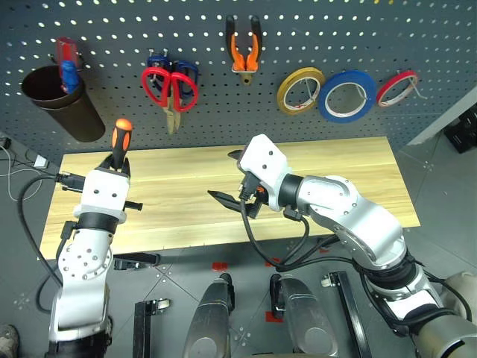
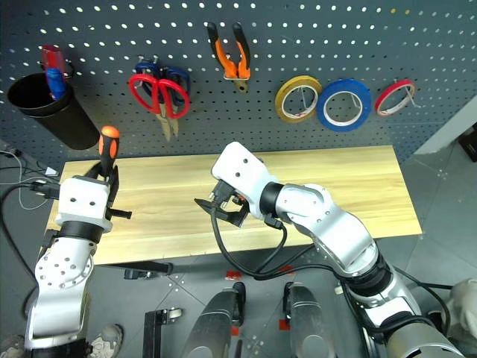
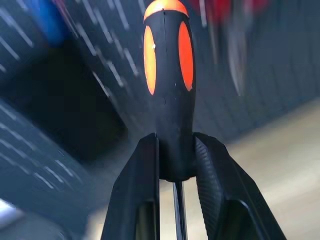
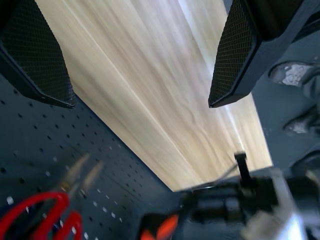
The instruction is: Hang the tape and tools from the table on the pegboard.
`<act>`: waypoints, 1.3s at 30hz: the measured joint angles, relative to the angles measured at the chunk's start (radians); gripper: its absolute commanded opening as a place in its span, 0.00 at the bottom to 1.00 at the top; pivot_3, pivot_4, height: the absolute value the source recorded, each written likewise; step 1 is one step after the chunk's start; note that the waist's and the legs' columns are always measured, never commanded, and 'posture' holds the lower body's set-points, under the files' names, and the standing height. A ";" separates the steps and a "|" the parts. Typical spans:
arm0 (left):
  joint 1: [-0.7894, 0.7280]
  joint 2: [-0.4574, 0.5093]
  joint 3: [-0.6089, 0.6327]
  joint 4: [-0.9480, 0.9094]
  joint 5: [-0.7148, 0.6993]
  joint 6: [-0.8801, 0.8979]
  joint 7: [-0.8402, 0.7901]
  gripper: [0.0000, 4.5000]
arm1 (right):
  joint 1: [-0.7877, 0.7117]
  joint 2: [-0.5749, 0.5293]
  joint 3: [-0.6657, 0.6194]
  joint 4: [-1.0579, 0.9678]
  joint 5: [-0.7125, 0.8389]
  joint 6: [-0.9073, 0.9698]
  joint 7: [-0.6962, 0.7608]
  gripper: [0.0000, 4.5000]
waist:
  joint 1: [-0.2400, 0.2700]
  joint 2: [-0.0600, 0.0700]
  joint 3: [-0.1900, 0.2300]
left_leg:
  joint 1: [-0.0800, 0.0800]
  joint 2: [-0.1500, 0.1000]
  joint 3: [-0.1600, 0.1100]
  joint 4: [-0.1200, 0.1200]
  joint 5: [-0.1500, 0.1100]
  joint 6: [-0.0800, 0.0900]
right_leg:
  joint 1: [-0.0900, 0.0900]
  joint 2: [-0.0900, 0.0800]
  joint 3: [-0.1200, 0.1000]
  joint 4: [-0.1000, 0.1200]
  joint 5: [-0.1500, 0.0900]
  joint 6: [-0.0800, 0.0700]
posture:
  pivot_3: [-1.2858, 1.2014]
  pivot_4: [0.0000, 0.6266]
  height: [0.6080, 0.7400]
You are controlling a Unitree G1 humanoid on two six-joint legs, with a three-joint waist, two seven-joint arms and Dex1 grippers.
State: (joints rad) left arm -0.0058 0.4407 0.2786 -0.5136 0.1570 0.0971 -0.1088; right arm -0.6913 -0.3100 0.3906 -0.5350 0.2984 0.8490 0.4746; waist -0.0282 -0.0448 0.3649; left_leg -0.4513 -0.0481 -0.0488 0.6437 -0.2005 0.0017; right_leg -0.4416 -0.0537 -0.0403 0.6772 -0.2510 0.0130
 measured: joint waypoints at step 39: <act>-0.673 0.117 0.148 0.789 -0.187 -0.255 0.142 0.56 | -0.167 0.247 -0.084 0.131 0.000 0.035 -0.077 1.00 | -0.005 -0.008 -0.015 | 0.000 0.005 -0.003 0.001 0.010 -0.009 | -0.001 0.005 -0.005 0.004 0.007 -0.007 | 0.49 0.43 1.00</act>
State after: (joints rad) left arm -0.6791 0.5582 0.4267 0.2753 -0.0297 -0.1577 0.0336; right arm -0.8579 -0.0626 0.3068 -0.4040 0.2984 0.8836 0.3978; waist -0.0329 -0.0525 0.3503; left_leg -0.4510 -0.0434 -0.0522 0.6452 -0.1906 -0.0074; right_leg -0.4429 -0.0483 -0.0452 0.6814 -0.2440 0.0055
